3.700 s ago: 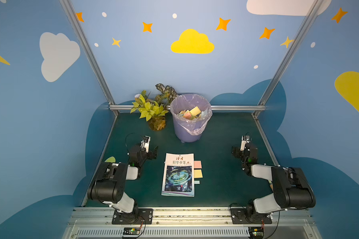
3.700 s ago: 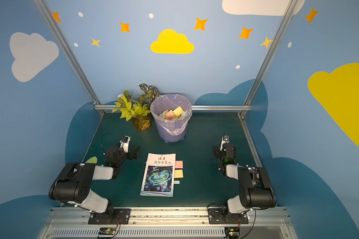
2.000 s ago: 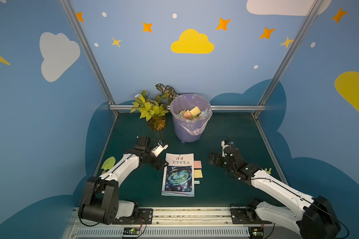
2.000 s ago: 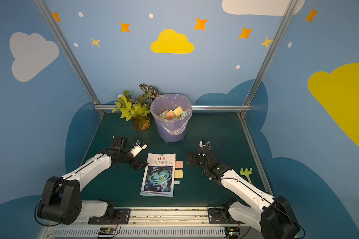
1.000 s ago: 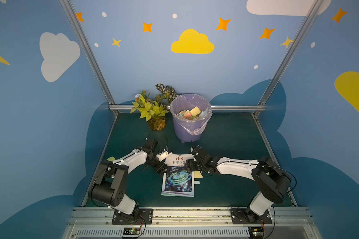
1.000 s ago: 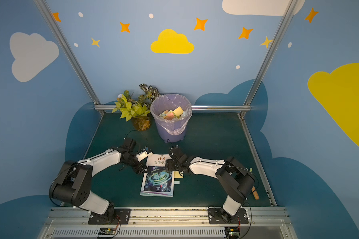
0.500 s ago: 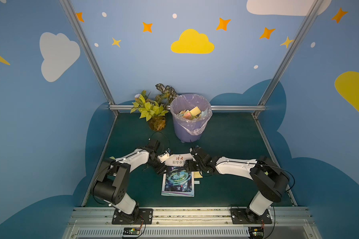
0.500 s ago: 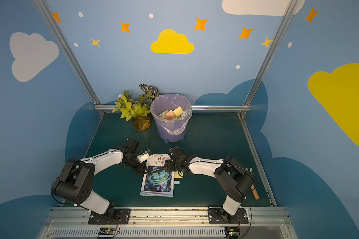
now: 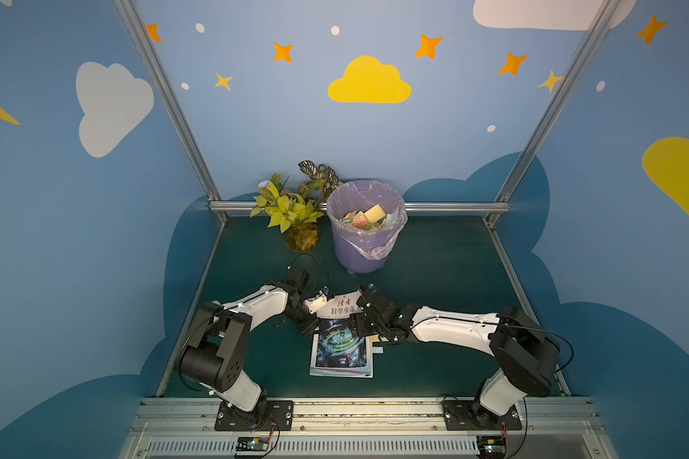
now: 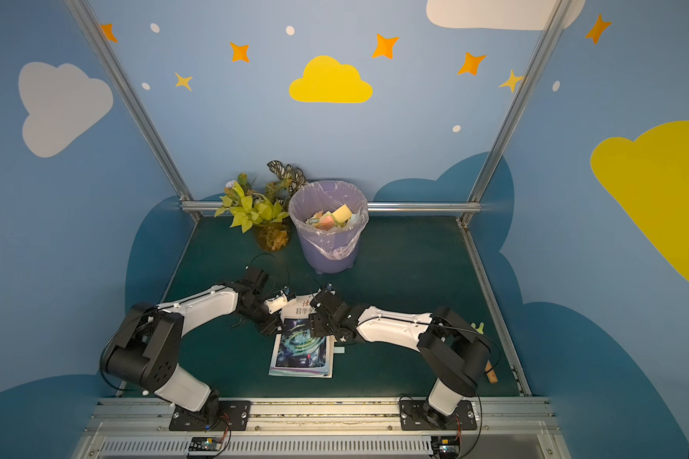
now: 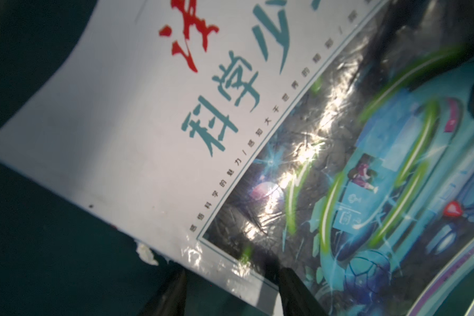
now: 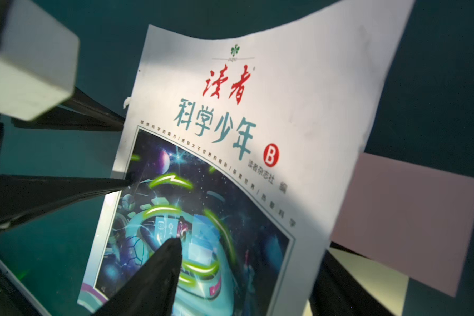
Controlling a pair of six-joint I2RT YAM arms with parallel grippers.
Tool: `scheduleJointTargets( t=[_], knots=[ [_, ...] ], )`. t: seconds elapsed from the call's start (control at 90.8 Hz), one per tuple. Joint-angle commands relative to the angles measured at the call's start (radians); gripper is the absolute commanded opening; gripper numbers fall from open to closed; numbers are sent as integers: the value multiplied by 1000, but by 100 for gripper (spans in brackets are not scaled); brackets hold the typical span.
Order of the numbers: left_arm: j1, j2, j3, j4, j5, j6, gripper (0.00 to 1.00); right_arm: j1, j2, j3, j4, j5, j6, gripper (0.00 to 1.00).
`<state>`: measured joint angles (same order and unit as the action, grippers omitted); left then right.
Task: Peel off the used sticky note
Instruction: Open the book at the center of the board.
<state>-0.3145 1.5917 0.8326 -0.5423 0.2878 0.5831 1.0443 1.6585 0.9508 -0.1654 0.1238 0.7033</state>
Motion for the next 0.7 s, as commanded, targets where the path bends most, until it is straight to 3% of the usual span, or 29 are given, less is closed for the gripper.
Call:
scheduleJointTargets(
  t=[0.0, 0.396, 0.694],
  knots=[
    [-3, -1, -1, -36, 24, 15, 56, 19, -17, 22, -29, 16, 22, 71],
    [-4, -9, -2, -49, 32, 18, 53, -29, -60, -148, 362, -274, 195, 70],
    [-4, -12, -6, -52, 34, 20, 51, -55, -70, -211, 498, -333, 226, 67]
  ],
)
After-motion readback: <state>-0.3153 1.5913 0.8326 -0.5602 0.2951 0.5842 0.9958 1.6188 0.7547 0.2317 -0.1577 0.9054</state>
